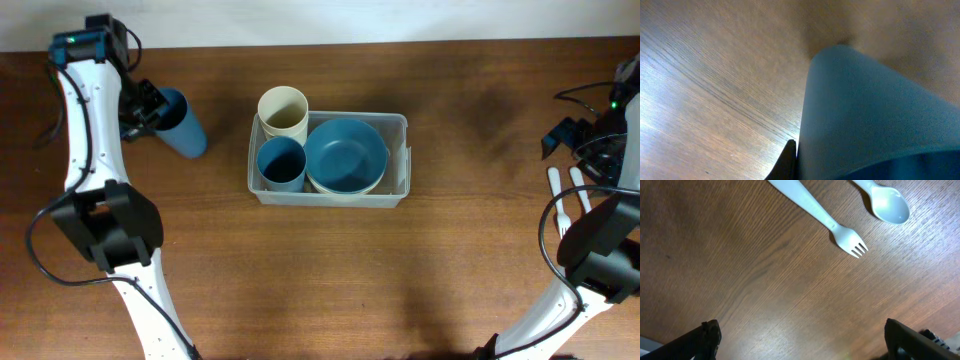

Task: Pack container
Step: 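Lift the blue cup and carry it right over the container, then lower the blue cup into the first blue cup, nesting it, then release the blue cup and raise the left gripper back left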

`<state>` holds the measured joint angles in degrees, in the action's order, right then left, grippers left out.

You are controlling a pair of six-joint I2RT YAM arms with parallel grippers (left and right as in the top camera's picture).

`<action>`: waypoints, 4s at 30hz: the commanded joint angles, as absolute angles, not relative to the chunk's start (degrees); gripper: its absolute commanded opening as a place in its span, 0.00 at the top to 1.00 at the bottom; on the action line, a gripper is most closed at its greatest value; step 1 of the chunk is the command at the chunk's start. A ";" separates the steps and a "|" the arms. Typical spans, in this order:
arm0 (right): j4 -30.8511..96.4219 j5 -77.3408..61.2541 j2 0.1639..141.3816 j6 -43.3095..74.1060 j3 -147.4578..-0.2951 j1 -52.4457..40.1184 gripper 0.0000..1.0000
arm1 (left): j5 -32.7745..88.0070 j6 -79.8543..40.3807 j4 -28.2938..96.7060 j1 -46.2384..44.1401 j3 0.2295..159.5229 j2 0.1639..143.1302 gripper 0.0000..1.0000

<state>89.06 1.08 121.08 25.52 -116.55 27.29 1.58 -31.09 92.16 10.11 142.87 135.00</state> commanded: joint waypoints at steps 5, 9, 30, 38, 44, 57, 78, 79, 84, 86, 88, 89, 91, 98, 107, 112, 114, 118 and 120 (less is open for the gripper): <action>89.06 1.80 120.36 26.00 -116.40 27.40 0.01 | 4.73 -24.49 96.73 10.28 162.41 131.35 0.99; 89.06 1.80 120.36 26.02 -116.40 27.40 0.01 | 8.08 -22.33 96.71 10.22 163.33 125.16 0.98; 89.06 1.80 120.36 26.02 -116.40 27.40 0.01 | 13.96 -13.74 96.71 -3.42 145.18 93.38 0.98; 89.06 1.78 120.38 26.02 -116.40 27.40 0.01 | 13.82 -13.32 96.71 -7.77 129.49 89.86 0.99; 89.06 1.78 120.38 26.02 -116.40 27.40 0.01 | 13.37 -13.32 96.55 -10.83 122.98 91.66 0.98; 89.06 1.80 120.36 26.02 -116.40 27.40 0.01 | 7.62 -13.61 95.44 -12.08 120.95 99.90 0.98; 89.06 1.78 120.36 26.00 -116.40 27.40 0.01 | 5.06 -13.54 90.94 -12.08 120.95 103.68 0.40; 89.06 1.80 120.36 26.02 -116.40 27.40 0.01 | 5.08 -13.54 90.52 -12.08 120.97 103.68 0.38; 89.06 1.78 120.36 26.02 -116.40 27.40 0.01 | 5.08 -13.54 89.41 -12.08 121.60 103.66 0.37; 89.06 1.80 120.36 26.02 -116.40 27.40 0.01 | 5.08 -13.54 89.36 -12.05 122.58 103.66 0.35; 89.06 1.80 120.36 26.02 -116.42 27.40 0.01 | 5.06 -13.54 89.43 -12.05 124.01 103.53 0.33; 89.06 1.80 120.36 26.02 -116.40 27.40 0.01 | 5.06 -13.54 89.45 -12.05 124.97 103.48 0.32; 89.06 1.80 120.36 26.02 -116.40 27.40 0.01 | 5.06 -13.54 89.93 -12.05 127.31 103.15 0.30; 89.06 1.80 120.36 26.02 -116.40 27.40 0.01 | -3.64 -13.58 94.02 -12.05 132.62 99.83 0.15; 89.06 1.80 120.36 26.02 -116.42 27.40 0.01 | -7.33 -13.63 96.68 -10.63 132.64 89.95 0.00; 89.06 1.80 120.36 26.02 -116.40 27.40 0.01 | -7.35 -13.63 96.68 -10.55 132.62 85.76 0.00; 89.06 1.80 120.36 26.02 -116.40 27.40 0.01 | -7.38 -13.61 96.68 -10.55 132.57 84.88 0.00; 89.06 1.80 120.38 26.00 -116.40 27.40 0.01 | -8.34 -13.67 96.68 -10.55 132.33 84.51 0.00; 89.06 1.80 120.36 26.02 -116.42 27.40 0.01 | -11.16 -16.40 96.68 -10.26 131.17 84.64 0.00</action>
